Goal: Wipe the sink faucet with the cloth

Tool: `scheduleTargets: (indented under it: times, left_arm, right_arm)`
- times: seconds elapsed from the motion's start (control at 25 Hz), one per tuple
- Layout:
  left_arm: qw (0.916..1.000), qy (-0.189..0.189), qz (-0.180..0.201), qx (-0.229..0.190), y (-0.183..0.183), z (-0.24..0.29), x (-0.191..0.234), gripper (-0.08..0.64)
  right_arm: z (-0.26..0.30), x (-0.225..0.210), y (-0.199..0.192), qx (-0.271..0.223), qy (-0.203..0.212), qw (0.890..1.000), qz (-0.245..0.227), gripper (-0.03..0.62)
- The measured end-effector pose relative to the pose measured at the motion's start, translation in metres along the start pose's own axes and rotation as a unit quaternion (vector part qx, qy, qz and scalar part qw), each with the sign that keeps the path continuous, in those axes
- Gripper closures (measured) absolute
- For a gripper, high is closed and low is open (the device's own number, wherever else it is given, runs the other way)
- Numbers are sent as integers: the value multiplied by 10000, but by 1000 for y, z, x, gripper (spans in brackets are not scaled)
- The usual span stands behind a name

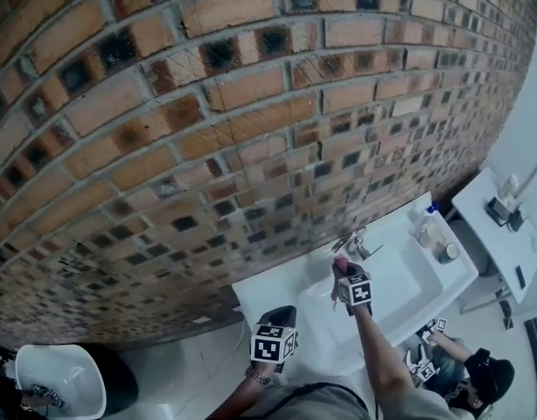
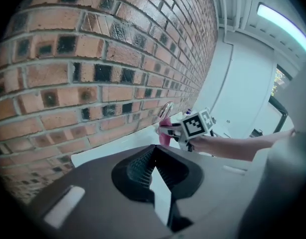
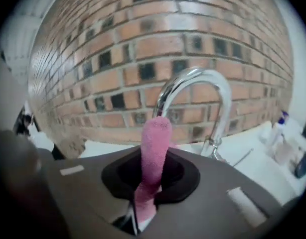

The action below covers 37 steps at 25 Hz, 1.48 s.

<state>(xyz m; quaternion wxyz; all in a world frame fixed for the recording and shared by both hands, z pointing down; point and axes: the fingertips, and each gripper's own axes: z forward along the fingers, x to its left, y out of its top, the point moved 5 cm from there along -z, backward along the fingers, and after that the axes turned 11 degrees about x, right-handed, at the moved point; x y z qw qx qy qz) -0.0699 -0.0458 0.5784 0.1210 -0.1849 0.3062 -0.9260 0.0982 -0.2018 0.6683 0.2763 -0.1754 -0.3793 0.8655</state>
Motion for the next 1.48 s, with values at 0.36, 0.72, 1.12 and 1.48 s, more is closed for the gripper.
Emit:
scheduleTargets:
  times: [0.36,0.72,1.12,1.48]
  left_arm:
    - [9977,-663,103,-15,-36,-13,-37,540]
    - [9952,-839,457,217,-106,-37,-86,540]
    - [9999,-26,103,-10,-180,-82,-116,540]
    - [9993,159,278,203,-288,-105,-189,540]
  right_arm:
    - [-141,113,-34,-355,289,9767,2099,548]
    - [-191,213,-96,-144,-187,9777,2086,548]
    - [-266,280,-119,-747,417,9799,1805,546]
    - [-333,313,-219,-608,668,9744,2059,546]
